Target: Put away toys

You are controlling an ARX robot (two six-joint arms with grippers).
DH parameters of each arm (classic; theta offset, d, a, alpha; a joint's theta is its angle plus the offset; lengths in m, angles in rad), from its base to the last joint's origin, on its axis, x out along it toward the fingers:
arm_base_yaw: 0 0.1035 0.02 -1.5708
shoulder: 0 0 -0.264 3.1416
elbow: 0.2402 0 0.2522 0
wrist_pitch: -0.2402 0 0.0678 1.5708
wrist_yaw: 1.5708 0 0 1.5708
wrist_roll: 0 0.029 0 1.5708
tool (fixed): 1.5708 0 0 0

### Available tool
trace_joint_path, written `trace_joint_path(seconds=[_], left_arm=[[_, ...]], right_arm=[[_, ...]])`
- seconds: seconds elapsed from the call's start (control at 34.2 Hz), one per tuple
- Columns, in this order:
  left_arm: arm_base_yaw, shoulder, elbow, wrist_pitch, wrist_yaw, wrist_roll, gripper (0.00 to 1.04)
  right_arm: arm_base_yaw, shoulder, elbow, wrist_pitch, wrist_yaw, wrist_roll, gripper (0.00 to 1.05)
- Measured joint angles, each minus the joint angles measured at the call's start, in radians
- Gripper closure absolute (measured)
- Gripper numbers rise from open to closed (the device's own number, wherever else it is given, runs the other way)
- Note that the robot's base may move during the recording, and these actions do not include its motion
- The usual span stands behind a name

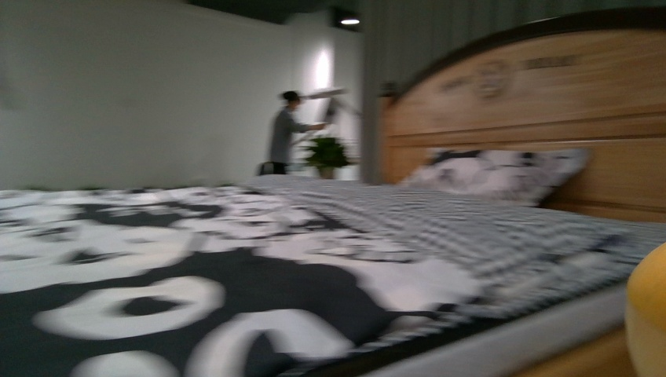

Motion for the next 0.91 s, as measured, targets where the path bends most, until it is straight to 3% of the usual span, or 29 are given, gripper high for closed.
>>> trace_joint_path(seconds=[0.91], left_arm=[[0.0,-0.001,0.0,0.0,0.0,0.0,0.06]], right_arm=[[0.0,-0.001,0.0,0.0,0.002,0.0,0.91]])
